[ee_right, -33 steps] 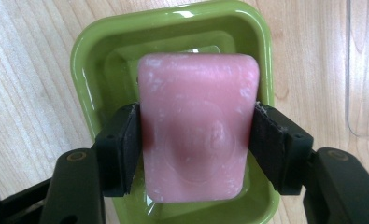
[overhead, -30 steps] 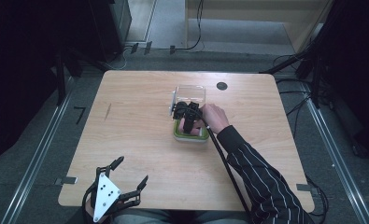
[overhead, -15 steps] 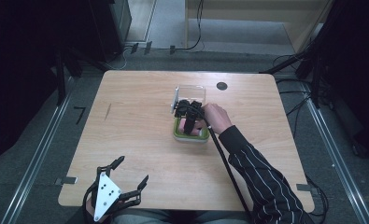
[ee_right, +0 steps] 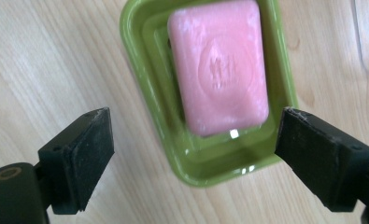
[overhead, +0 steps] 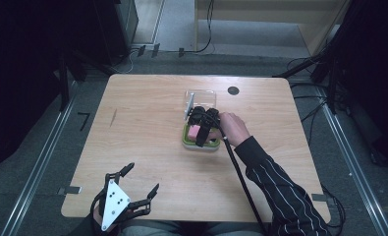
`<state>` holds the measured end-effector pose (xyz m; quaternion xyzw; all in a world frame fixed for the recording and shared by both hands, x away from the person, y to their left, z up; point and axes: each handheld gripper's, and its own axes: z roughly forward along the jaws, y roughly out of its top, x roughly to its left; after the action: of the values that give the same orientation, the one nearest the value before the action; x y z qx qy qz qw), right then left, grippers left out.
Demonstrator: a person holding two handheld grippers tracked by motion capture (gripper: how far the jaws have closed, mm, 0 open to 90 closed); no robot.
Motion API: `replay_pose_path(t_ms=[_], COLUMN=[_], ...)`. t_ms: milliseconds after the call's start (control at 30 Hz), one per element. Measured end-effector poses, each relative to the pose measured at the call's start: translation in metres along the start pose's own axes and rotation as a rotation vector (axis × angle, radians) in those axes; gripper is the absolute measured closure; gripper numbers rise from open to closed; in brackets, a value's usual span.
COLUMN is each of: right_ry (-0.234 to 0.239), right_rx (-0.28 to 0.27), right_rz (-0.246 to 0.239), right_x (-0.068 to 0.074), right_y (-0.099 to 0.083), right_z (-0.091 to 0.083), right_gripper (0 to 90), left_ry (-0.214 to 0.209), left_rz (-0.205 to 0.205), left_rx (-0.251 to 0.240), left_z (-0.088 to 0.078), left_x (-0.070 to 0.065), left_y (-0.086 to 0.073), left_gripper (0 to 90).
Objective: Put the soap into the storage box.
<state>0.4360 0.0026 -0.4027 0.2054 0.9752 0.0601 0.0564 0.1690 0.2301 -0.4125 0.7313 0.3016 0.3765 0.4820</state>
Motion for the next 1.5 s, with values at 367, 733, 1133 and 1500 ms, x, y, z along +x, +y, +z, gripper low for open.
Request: replay_pose_path(t_ms=[367, 733, 1133, 1500], right_ry=[-0.007, -0.016, -0.026, -0.019], right_rx=[0.017, 0.026, 0.072, 0.078], right_rz=[0.047, 0.086, 0.122, 0.145], right_x=[0.006, 0.019, 0.034, 0.046], right_y=[-0.024, -0.053, -0.093, -0.126], right_z=[-0.011, -0.024, -0.019, -0.009], right_gripper=[9.4, 9.0, 9.7, 11.8], left_ry=[-0.010, -0.020, -0.028, -0.040], left_rz=[0.008, 0.011, 0.013, 0.021], left_rx=[-0.002, -0.002, -0.005, -0.008], left_z=[0.003, 0.005, 0.007, 0.009], left_x=[0.000, -0.001, -0.002, -0.002], left_y=[0.001, 0.002, 0.002, 0.003], left_gripper=[13.6, 13.6, 13.6, 13.6])
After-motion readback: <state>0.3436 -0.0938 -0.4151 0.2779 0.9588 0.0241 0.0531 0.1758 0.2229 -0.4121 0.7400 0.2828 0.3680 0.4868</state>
